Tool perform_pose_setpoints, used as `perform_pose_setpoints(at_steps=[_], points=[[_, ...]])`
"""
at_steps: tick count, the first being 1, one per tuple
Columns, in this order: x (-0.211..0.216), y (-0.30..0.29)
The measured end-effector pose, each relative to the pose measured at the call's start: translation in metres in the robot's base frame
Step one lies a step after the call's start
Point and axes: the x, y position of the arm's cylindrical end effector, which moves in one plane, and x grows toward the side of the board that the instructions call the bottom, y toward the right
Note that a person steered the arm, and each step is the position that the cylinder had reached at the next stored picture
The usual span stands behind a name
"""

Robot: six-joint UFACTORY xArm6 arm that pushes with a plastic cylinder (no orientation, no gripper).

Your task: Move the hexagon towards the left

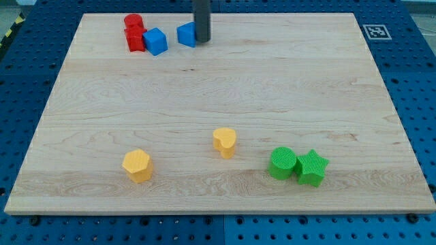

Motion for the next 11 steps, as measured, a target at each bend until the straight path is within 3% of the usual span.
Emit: perform_pose_setpoints(at_steps=[2,4,5,6,7,9,11], points=[[-0.022,-0.08],[-0.064,0.007],[-0.065,0.046],[-0.065,0.048],[-0.055,0.057],[0.017,0.12],[0.028,0.115]])
